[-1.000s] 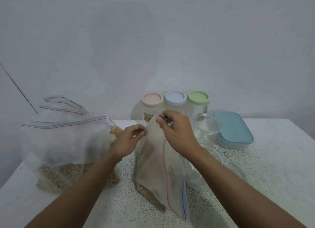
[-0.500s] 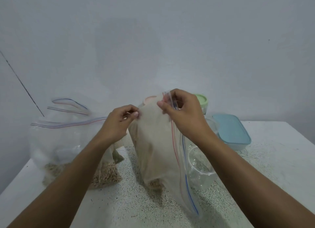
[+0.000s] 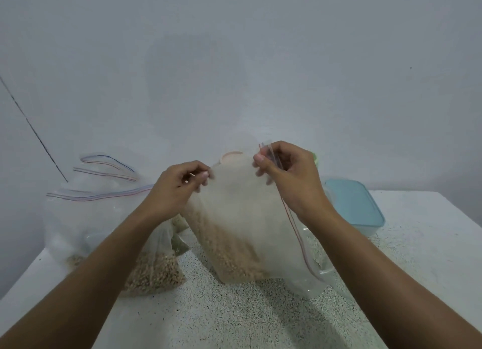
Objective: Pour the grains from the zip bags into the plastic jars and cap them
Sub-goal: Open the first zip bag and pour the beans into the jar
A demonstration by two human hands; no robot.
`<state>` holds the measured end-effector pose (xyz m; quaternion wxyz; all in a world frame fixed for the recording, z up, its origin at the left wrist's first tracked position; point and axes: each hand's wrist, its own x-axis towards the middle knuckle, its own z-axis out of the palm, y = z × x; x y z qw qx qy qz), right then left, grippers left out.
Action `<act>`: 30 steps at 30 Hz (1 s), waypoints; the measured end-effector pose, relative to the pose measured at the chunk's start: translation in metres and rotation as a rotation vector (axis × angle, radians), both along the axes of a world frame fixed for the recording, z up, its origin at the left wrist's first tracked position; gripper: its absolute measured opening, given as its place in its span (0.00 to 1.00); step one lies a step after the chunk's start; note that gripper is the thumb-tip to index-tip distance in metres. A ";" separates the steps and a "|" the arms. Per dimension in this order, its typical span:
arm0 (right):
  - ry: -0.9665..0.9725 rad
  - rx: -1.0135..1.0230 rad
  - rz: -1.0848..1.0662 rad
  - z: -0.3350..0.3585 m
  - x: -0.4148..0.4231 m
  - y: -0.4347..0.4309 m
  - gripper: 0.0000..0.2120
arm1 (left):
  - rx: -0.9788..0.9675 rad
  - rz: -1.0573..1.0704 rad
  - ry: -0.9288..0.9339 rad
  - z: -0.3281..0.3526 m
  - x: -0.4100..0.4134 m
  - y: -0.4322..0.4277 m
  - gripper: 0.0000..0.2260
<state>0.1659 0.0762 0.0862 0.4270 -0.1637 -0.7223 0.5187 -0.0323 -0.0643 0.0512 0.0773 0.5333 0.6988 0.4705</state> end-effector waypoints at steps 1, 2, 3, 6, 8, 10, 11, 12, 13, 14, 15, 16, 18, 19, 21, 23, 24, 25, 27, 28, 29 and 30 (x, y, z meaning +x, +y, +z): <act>0.001 -0.005 0.003 -0.001 0.000 0.001 0.05 | -0.006 -0.008 -0.005 -0.001 -0.001 -0.001 0.09; 0.001 -0.009 0.002 -0.002 0.000 0.001 0.05 | -0.018 -0.021 -0.007 -0.002 -0.002 -0.002 0.09; 0.002 -0.014 0.002 -0.003 0.000 0.002 0.04 | -0.030 -0.041 -0.006 -0.003 -0.002 -0.003 0.09; 0.013 -0.034 0.016 -0.004 0.000 0.002 0.04 | -0.017 -0.049 -0.035 -0.002 -0.004 -0.004 0.09; 0.015 -0.032 0.016 -0.004 0.000 0.002 0.04 | -0.008 -0.063 -0.043 -0.001 -0.004 -0.003 0.09; 0.022 -0.036 0.010 -0.005 0.001 0.003 0.04 | -0.008 -0.094 -0.063 -0.002 -0.001 -0.002 0.09; 0.031 -0.045 0.013 -0.005 0.001 0.003 0.05 | -0.003 -0.091 -0.065 -0.003 -0.001 -0.002 0.10; 0.039 -0.055 0.021 -0.005 0.002 0.003 0.05 | 0.001 -0.071 -0.072 -0.004 -0.002 -0.002 0.10; 0.043 -0.064 0.030 -0.005 0.003 0.003 0.04 | 0.000 -0.053 -0.068 -0.005 -0.002 -0.003 0.09; 0.045 -0.069 0.038 -0.005 0.003 0.003 0.04 | -0.006 -0.061 -0.056 -0.005 -0.003 -0.004 0.08; 0.044 -0.073 0.045 -0.006 0.004 0.003 0.04 | -0.037 -0.078 -0.020 -0.005 -0.003 -0.005 0.08; 0.046 -0.078 0.052 -0.006 0.004 0.002 0.03 | -0.086 -0.091 0.013 -0.006 -0.003 -0.006 0.09; 0.056 -0.101 0.072 -0.006 0.005 0.002 0.02 | -0.203 -0.098 0.040 -0.008 -0.006 -0.009 0.10; 0.061 -0.115 0.086 -0.005 0.006 0.001 0.02 | -0.257 -0.096 0.040 -0.009 -0.009 -0.011 0.09; 0.064 -0.133 0.107 -0.005 0.009 0.002 0.02 | -0.337 -0.064 0.191 -0.010 -0.019 -0.015 0.13; 0.064 -0.141 0.120 -0.005 0.012 0.002 0.02 | -0.317 -0.056 0.370 -0.014 -0.033 -0.014 0.15; 0.064 -0.143 0.125 -0.005 0.013 0.002 0.02 | -0.313 -0.049 0.420 -0.016 -0.040 -0.012 0.11; 0.063 -0.145 0.127 -0.005 0.015 0.002 0.02 | -0.329 -0.027 0.455 -0.017 -0.045 -0.010 0.07; 0.065 -0.149 0.124 -0.005 0.018 0.001 0.02 | -0.363 0.022 0.470 -0.018 -0.050 -0.006 0.03; 0.068 -0.154 0.121 -0.005 0.019 0.001 0.02 | -0.376 0.032 0.456 -0.017 -0.049 -0.005 0.03; 0.071 -0.157 0.116 -0.005 0.020 0.001 0.02 | -0.390 0.027 0.431 -0.016 -0.049 -0.004 0.02; 0.073 -0.159 0.107 -0.005 0.021 0.001 0.02 | -0.388 0.015 0.398 -0.015 -0.047 -0.003 0.04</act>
